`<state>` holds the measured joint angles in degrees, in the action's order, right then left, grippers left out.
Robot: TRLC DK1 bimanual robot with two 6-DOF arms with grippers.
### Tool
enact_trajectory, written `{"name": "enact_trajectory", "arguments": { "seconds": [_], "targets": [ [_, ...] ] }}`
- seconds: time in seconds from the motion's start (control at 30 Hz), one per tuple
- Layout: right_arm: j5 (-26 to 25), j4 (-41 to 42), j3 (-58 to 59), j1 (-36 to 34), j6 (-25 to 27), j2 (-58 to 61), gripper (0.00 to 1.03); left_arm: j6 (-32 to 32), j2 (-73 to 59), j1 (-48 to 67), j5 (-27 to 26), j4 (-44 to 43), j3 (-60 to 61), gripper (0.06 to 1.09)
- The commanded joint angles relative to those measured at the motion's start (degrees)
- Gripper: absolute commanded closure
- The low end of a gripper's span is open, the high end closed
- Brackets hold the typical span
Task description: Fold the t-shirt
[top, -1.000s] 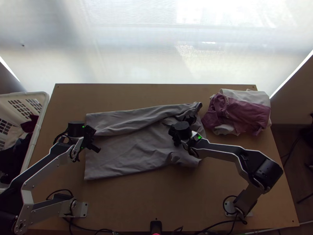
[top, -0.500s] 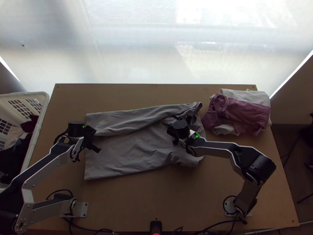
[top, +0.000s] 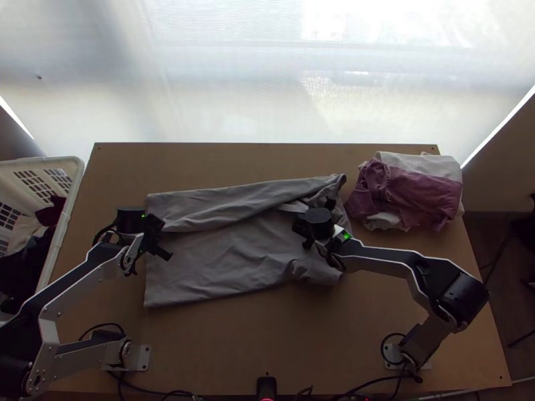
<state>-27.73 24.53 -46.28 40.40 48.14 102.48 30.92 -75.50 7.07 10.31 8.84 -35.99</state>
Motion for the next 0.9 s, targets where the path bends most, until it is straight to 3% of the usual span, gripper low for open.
{"name": "enact_trajectory", "arguments": {
  "seconds": [0.0,0.87],
  "targets": [
    [1.4,0.2,4.8,-1.8,2.4,-6.1,0.94,0.0,-0.9,0.1,0.0,-0.3,-0.3,1.04],
    [6.2,-1.8,16.0,-7.9,6.4,-21.3,0.94,0.5,-0.9,0.1,0.0,-0.3,-0.6,1.04]
  ]
}}
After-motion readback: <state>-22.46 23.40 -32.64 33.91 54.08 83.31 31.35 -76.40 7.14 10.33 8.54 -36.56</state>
